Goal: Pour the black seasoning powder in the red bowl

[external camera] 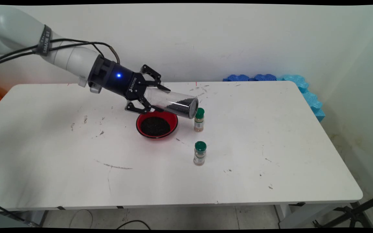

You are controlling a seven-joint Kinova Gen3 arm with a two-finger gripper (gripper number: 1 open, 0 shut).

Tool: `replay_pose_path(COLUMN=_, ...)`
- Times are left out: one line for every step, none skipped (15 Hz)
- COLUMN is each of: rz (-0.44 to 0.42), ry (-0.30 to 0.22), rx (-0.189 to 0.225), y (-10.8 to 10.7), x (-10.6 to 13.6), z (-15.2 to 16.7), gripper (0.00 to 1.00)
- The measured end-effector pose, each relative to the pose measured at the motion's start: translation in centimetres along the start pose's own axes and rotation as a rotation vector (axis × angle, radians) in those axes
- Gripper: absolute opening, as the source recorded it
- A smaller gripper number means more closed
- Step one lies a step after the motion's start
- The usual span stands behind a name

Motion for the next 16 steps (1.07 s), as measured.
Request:
replay_pose_path(rz=-0.014, ry=-0.004, rx=-0.008, y=-0.1, x=0.2, z=0.1, gripper=0.00)
replay_pose_path(rz=-0.028, ry=-0.009, rx=-0.014, y=-0.1, x=0.3, z=0.1, gripper=0.00)
replay_pose_path(rz=-0.041, ry=-0.013, rx=-0.020, y=-0.2, x=0.4, z=0.2, gripper=0.00)
replay_pose_path(rz=-0.055, ry=-0.019, rx=-0.026, y=-0.2, x=0.5, z=0.3, gripper=0.00)
replay_pose_path(rz=-0.068, ry=-0.026, rx=-0.031, y=-0.2, x=0.6, z=0.3, gripper=0.00)
replay_pose_path(rz=-0.081, ry=-0.035, rx=-0.036, y=-0.3, x=0.7, z=0.4, gripper=0.00)
replay_pose_path(rz=-0.091, ry=-0.044, rx=-0.041, y=-0.3, x=0.8, z=0.4, gripper=0.00)
replay_pose_path(rz=-0.095, ry=-0.054, rx=-0.044, y=-0.4, x=0.9, z=0.4, gripper=0.00)
replay_pose_path(rz=-0.099, ry=-0.063, rx=-0.048, y=-0.4, x=1.0, z=0.4, gripper=0.00)
replay_pose_path(rz=-0.104, ry=-0.069, rx=-0.051, y=-0.5, x=1.1, z=0.4, gripper=0.00)
replay_pose_path(rz=-0.112, ry=-0.079, rx=-0.056, y=-0.5, x=1.2, z=0.4, gripper=0.00)
replay_pose_path(rz=-0.122, ry=-0.089, rx=-0.062, y=-0.5, x=1.4, z=0.5, gripper=0.00)
replay_pose_path(rz=-0.133, ry=-0.097, rx=-0.069, y=-0.6, x=1.5, z=0.5, gripper=0.00)
replay_pose_path(rz=-0.141, ry=-0.104, rx=-0.074, y=-0.6, x=1.7, z=0.5, gripper=0.00)
replay_pose_path(rz=-0.151, ry=-0.112, rx=-0.080, y=-0.7, x=1.9, z=0.5, gripper=0.00)
replay_pose_path(rz=-0.161, ry=-0.120, rx=-0.087, y=-0.7, x=2.0, z=0.5, gripper=0.00)
